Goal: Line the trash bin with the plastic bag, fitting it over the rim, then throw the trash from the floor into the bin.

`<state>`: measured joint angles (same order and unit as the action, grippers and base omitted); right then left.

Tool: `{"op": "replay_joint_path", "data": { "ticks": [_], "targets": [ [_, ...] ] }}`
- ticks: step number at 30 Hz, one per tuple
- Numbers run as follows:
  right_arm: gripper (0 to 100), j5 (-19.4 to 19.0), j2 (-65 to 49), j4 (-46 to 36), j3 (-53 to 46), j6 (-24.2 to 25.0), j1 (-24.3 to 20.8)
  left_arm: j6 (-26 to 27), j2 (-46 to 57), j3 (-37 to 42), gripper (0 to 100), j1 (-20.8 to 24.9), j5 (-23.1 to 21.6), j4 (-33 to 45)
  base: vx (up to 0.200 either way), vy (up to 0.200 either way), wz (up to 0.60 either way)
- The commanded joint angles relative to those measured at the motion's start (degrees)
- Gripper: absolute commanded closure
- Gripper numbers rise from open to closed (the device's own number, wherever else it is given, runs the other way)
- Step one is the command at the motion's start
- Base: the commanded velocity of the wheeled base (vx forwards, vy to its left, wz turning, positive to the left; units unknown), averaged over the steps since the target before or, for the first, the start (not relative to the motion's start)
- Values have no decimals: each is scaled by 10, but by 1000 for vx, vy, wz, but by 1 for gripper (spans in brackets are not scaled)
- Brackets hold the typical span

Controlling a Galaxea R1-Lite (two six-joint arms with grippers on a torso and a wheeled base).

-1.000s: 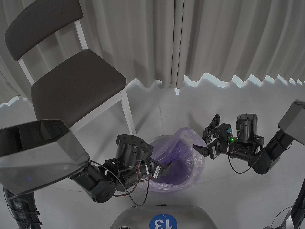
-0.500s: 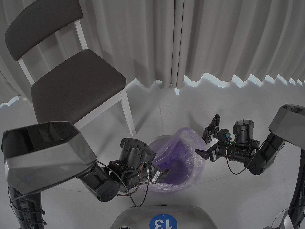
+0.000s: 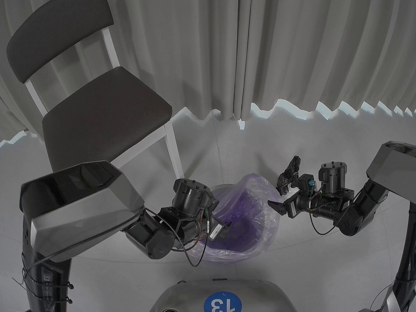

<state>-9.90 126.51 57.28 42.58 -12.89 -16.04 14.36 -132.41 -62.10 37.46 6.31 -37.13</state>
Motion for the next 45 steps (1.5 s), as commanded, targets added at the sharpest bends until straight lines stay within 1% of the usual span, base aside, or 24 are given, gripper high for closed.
{"op": "replay_joint_path", "data": {
  "ticks": [1, 3, 6, 10, 14, 24, 30, 33, 35, 37, 40, 45],
  "targets": [
    [0, -5, 2, -1, 3, 0, 5, 13, -31, -47, 0, -31, 1, 8, 0, 0, 0],
    [0, -5, 2, -1, 4, 0, 6, 11, -28, -51, 0, -36, 0, 7, 0, 0, 0],
    [0, -5, 3, -2, 9, 0, 10, 14, -15, -62, 0, -63, 1, 8, 0, 0, 0],
    [0, -5, 3, -2, 9, 0, 13, 14, -12, -77, 0, -89, 1, 8, 0, 0, 0],
    [0, -5, 4, -2, 10, 1, 14, 14, -13, -93, 0, -106, 1, 10, 0, 0, 0],
    [0, -4, 14, -2, 19, 1, 18, 9, -21, -135, 0, -123, 1, 25, 0, 0, 0],
    [0, -5, 31, -1, 37, 6, 18, 4, -29, -130, 0, -126, 0, 22, 0, 0, 0],
    [0, -8, 36, -1, 45, 13, 19, -14, -35, -130, 0, -123, 1, 19, 0, 0, 0],
    [0, -16, 39, -2, 51, 41, 18, -43, -40, -141, 0, -124, -3, 25, 0, 0, 0],
    [0, -29, 40, -1, 56, 59, 18, -56, -63, -152, 0, -125, 1, 19, 0, 0, 0],
    [0, -55, 40, -2, 58, 85, 18, -68, -50, -136, 0, -122, 0, 19, 0, 0, 0],
    [0, -59, 58, -2, 73, 96, 18, -73, -11, -120, 0, -122, 0, 19, 0, 0, 0]
  ]
}}
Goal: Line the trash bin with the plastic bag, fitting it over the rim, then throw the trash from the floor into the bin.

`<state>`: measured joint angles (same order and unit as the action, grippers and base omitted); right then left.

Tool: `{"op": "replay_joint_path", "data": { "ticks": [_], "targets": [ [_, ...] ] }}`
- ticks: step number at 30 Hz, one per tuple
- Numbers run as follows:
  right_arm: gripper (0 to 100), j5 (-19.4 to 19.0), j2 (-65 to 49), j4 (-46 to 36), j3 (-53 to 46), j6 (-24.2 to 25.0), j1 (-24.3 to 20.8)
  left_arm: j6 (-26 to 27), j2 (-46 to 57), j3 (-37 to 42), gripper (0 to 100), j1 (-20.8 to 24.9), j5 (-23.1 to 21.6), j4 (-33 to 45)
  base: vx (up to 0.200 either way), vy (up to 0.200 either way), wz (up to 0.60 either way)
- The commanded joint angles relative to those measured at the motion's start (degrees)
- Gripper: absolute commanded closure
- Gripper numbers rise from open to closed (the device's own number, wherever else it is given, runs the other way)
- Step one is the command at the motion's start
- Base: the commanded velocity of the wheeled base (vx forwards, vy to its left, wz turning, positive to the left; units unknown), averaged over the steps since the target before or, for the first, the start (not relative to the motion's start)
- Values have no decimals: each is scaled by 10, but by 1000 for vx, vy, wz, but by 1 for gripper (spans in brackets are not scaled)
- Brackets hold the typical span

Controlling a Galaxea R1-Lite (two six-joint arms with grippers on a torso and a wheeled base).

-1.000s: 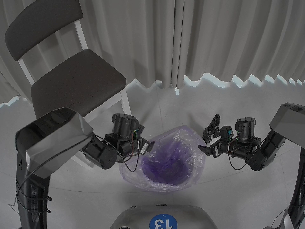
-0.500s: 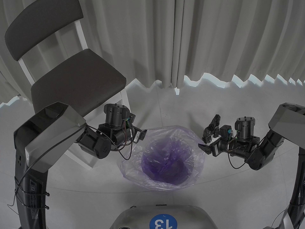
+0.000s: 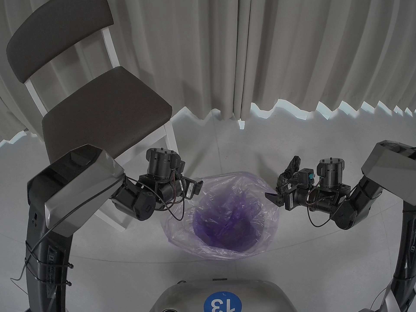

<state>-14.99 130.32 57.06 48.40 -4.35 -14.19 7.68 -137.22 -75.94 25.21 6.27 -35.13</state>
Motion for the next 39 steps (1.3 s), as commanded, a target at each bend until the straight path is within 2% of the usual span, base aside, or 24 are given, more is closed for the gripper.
{"op": "replay_joint_path", "data": {
  "ticks": [1, 5, 9, 15, 19, 29, 39],
  "targets": [
    [0, -8, 21, 0, 17, 13, 0, -6, 47, 29, 0, 0, 0, -1, 0, 0, 0],
    [0, -8, 31, 0, 27, 18, 1, -28, 89, 92, 0, 5, -2, -11, 0, 0, 0],
    [0, -8, 45, 1, 39, 29, 3, -60, 121, 168, 0, 12, -2, -59, 0, 0, 0],
    [0, -10, 56, 1, 57, 54, 3, -63, 138, 251, 0, 8, -3, -87, 0, 0, 0],
    [0, -9, 68, 1, 73, 75, 4, -64, 127, 250, 0, 6, -6, -87, 0, 0, 0],
    [0, -7, 106, 1, 129, 132, 7, -64, 76, 166, 0, -1, -2, -80, 0, 0, 0],
    [0, -7, 138, -1, 155, 134, 17, -63, 41, 135, 0, -8, -5, -72, 0, 0, 0]
  ]
}}
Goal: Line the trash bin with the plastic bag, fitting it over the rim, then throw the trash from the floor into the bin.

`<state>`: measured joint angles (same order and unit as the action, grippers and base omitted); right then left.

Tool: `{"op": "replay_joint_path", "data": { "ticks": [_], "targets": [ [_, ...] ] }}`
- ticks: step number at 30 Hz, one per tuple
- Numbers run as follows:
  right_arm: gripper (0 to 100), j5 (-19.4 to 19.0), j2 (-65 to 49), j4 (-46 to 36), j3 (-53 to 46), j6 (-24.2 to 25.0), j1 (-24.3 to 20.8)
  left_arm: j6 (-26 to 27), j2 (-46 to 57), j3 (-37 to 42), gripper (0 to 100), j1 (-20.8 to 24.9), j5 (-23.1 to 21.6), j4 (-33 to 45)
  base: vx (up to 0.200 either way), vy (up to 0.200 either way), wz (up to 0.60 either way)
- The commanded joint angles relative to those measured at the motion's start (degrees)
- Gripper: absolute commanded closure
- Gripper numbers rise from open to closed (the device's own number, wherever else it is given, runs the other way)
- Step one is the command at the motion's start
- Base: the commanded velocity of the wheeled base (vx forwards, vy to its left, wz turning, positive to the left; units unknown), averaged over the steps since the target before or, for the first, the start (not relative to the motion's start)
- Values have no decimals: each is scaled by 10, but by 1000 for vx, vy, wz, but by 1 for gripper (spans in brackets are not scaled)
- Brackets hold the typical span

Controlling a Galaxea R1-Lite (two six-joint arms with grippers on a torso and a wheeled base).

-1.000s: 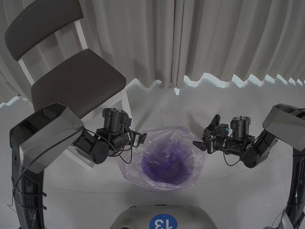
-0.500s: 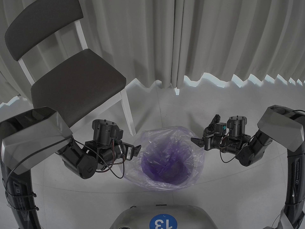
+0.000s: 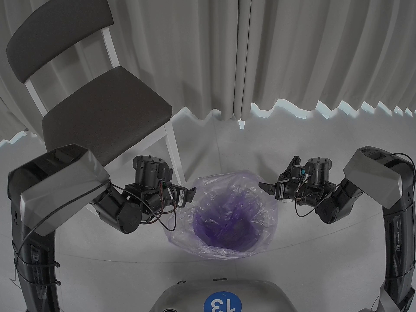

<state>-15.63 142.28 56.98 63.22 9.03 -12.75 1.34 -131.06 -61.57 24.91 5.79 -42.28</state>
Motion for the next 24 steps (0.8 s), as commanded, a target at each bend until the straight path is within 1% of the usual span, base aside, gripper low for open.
{"op": "replay_joint_path", "data": {
  "ticks": [1, 7, 13, 17, 24],
  "targets": [
    [0, 0, 20, 0, 8, 0, 3, 1, -22, -8, 0, -5, 0, -1, 0, 0, 0],
    [0, 0, 35, 0, 13, 0, 4, 0, -40, -29, 0, -17, -1, -8, 0, 0, 0],
    [0, 0, 56, 1, 29, 1, 4, 1, -80, -89, 0, -26, -1, 4, 0, 0, 0],
    [0, -1, 64, 1, 33, 2, 4, 0, -105, -119, 0, -29, -1, 30, 0, 0, 0],
    [0, -1, 77, 0, 38, 1, 4, 0, -138, -137, 0, -33, -1, 33, 0, 0, 0]
  ]
}}
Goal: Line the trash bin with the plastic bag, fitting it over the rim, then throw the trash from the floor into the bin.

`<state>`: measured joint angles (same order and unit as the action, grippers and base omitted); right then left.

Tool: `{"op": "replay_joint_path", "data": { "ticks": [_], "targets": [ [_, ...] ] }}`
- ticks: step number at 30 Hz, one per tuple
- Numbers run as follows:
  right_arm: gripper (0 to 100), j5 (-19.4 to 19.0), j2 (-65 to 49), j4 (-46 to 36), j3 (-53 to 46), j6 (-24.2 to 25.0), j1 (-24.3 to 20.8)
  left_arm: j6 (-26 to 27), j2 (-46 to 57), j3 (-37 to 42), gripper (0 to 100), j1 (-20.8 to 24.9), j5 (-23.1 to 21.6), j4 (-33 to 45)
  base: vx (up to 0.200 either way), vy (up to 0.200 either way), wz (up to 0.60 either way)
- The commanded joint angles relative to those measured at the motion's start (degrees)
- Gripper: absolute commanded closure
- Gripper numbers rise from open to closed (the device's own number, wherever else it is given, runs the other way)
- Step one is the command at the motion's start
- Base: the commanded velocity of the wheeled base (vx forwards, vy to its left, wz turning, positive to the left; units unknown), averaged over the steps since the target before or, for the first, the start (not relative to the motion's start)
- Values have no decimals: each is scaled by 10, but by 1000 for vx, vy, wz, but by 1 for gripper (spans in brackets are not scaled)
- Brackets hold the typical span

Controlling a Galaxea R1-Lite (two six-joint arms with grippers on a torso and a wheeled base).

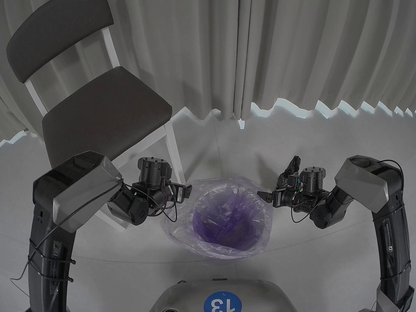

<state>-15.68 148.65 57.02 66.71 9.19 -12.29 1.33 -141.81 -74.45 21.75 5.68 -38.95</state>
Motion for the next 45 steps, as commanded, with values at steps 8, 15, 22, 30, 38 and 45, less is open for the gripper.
{"op": "replay_joint_path", "data": {
  "ticks": [8, 15, 22, 30, 38, 45],
  "targets": [
    [0, -2, 21, -1, 0, -1, 0, -4, -58, -9, 0, -1, -1, -9, 0, 0, 0],
    [0, -3, 19, -31, -2, -1, 1, -39, -58, 3, 0, -1, -3, -9, 0, 0, 0],
    [0, -3, 13, -71, 0, -2, 1, -55, -53, 13, 0, -1, -19, -9, 0, 0, 0],
    [0, -3, 5, -89, 1, -5, 7, -56, -45, 14, 0, -4, -22, -9, 0, 0, 0],
    [0, -12, -77, -118, -25, -4, 24, -61, 29, 74, 0, -21, -34, -11, 0, 0, 0],
    [0, -22, -162, -204, -40, -6, 43, -97, 95, 174, 0, -23, -47, -82, 0, 0, 0]
  ]
}}
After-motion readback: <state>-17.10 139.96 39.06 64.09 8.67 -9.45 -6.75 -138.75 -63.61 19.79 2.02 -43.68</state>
